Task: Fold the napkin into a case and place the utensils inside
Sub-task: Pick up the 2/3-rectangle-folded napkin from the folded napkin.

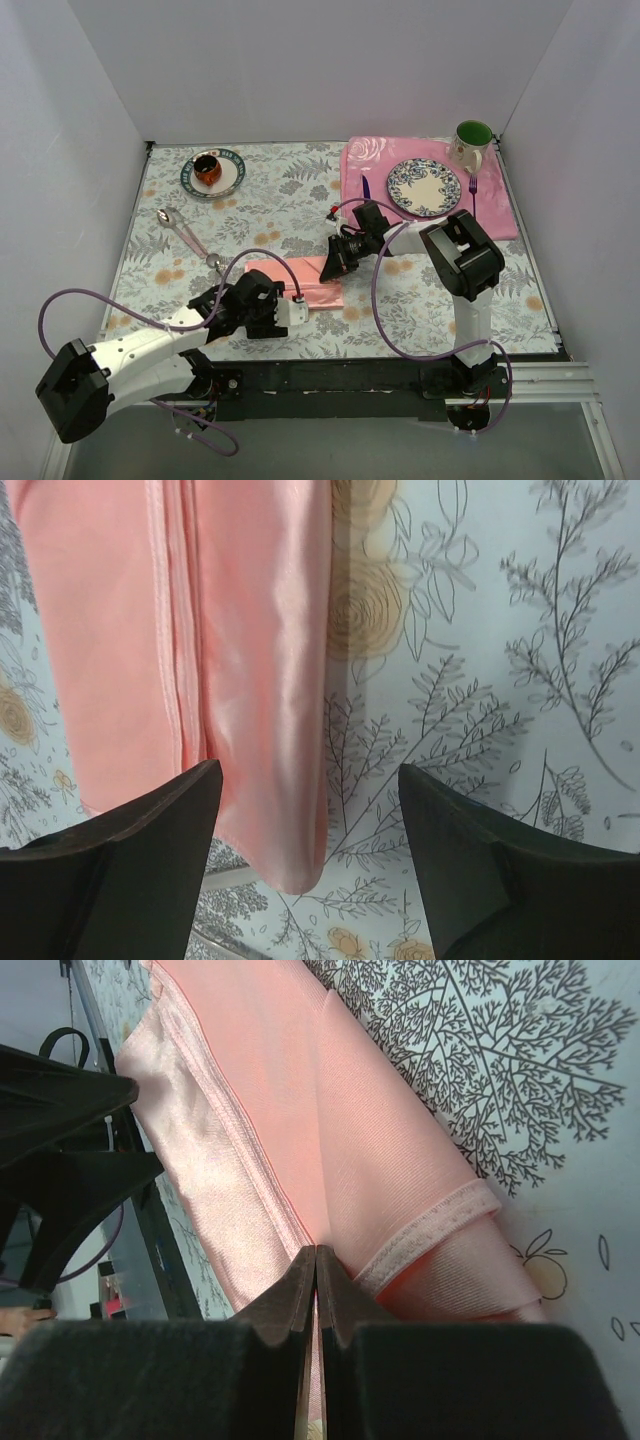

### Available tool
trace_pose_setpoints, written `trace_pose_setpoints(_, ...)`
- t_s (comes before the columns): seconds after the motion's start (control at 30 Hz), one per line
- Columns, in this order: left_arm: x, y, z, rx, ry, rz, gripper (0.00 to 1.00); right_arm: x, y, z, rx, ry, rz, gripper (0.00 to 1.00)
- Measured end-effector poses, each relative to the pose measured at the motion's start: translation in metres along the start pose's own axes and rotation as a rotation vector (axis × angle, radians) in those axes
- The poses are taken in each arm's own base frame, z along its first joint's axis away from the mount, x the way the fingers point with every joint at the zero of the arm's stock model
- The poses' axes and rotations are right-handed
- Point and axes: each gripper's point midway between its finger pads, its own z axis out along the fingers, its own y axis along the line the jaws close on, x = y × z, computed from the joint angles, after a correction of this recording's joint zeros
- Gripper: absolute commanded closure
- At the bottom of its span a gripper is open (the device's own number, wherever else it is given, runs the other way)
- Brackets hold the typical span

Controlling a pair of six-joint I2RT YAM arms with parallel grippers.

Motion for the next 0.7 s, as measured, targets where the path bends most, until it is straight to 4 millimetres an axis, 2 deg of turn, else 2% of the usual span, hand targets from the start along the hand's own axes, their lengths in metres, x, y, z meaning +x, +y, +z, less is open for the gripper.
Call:
trace_pose_setpoints(0.1, 0.020, -0.004, 0.004, -0.009, 0.063, 0.046, 0.37, 0.000, 0.000, 0.000, -0.004, 0.004, 0.005, 0.92)
trace_pose_setpoints(0.17, 0.023, 0.002, 0.005, -0.054, 0.066, 0.080, 0.41, -0.001, 0.000, 0.001, -0.009, 0.006, 0.006, 0.92)
trace_pose_setpoints(0.27, 0.027, 0.011, 0.007, -0.115, 0.070, 0.115, 0.52, -0.001, 0.000, 0.001, -0.010, 0.007, 0.008, 0.92)
trace_pose_setpoints(0.3, 0.028, 0.013, 0.008, -0.128, 0.074, 0.125, 0.59, -0.001, 0.000, 0.001, -0.010, 0.007, 0.008, 0.92)
trace_pose_setpoints(0.37, 0.030, 0.016, 0.010, -0.145, 0.086, 0.128, 0.66, -0.001, 0.000, 0.001, -0.010, 0.007, 0.008, 0.92)
trace_pose_setpoints(0.4, 0.032, 0.017, 0.012, -0.150, 0.097, 0.131, 0.72, -0.001, 0.000, 0.001, -0.010, 0.007, 0.008, 0.92)
trace_pose_setpoints(0.53, 0.032, 0.018, 0.016, -0.139, 0.113, 0.117, 0.86, -0.001, 0.000, 0.001, -0.012, 0.009, 0.009, 0.92)
trace_pose_setpoints(0.7, 0.020, 0.013, 0.013, -0.078, 0.092, 0.074, 0.94, -0.001, 0.000, 0.001, -0.012, 0.008, 0.008, 0.92)
